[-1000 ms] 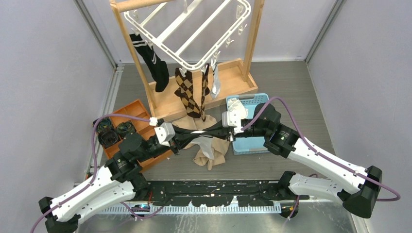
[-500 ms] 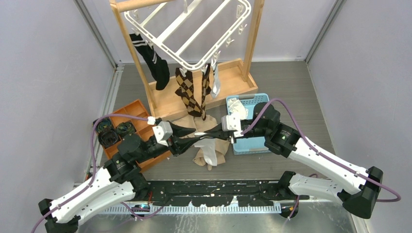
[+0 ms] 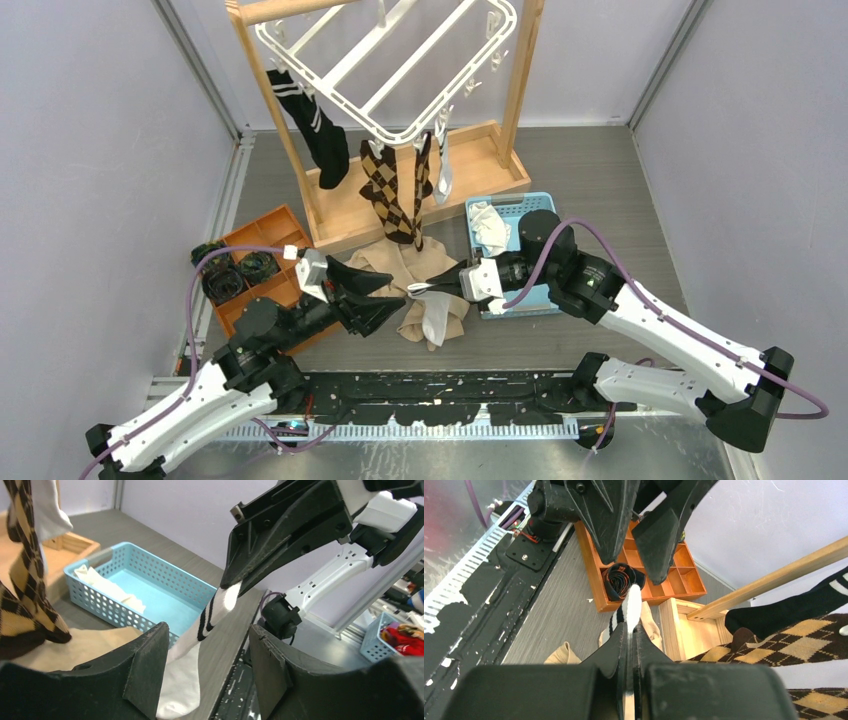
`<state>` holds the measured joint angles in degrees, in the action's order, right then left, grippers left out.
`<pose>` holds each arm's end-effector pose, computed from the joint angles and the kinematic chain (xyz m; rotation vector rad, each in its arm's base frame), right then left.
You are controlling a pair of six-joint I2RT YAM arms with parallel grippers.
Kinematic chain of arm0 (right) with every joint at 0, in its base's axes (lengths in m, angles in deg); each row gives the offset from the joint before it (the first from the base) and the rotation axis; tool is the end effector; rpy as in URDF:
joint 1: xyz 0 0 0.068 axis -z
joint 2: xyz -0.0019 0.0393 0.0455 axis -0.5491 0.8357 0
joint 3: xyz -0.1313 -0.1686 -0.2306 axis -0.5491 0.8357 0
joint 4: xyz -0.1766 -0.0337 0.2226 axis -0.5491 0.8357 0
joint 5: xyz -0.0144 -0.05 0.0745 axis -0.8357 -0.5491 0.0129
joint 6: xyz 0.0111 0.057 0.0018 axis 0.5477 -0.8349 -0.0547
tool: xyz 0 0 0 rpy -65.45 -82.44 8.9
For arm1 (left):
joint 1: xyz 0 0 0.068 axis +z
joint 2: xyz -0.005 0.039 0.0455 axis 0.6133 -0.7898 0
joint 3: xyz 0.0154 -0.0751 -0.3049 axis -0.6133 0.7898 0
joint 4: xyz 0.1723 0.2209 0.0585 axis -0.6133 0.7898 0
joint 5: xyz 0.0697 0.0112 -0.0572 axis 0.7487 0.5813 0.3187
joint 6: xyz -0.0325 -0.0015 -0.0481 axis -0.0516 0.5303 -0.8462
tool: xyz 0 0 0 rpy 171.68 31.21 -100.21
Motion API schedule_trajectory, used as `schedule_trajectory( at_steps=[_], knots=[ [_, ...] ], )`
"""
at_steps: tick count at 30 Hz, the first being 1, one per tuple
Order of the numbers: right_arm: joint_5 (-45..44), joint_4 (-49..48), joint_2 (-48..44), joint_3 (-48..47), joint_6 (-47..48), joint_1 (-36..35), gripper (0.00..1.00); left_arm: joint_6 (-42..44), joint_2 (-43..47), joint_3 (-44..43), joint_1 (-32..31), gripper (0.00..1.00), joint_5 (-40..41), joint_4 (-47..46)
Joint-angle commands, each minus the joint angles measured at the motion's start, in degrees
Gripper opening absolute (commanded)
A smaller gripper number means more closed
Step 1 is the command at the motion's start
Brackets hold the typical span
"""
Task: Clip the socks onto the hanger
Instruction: Pick up the sock from the bin.
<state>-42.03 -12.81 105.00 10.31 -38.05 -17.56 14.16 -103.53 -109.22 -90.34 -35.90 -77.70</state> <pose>0.1177 0.1912 0.3998 -1.6470 0.7184 0.7636 0.0608 -0.0900 0.3267 0.4832 1.3993 -1.2378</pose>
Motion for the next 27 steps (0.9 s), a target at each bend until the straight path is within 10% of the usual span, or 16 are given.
schedule_trajectory(
  at_steps=[1, 20, 27],
  knots=[
    [2.1, 2.0, -0.4, -3.4, 6.4, -0.1, 0.01, -9.2, -1.4, 1.2, 0.0, 0.61, 1.6, -9.0],
    [2.6, 2.7, 0.4, -3.4, 8.5, -0.5, 0.01, -21.3, -9.8, -1.1, 0.0, 0.51, -0.2, -12.8],
    [2.1, 3.8, 0.4, -3.4, 9.1, -0.7, 0.01, -21.1, -11.1, -1.9, 0.0, 0.22, -0.6, -14.0]
  ],
)
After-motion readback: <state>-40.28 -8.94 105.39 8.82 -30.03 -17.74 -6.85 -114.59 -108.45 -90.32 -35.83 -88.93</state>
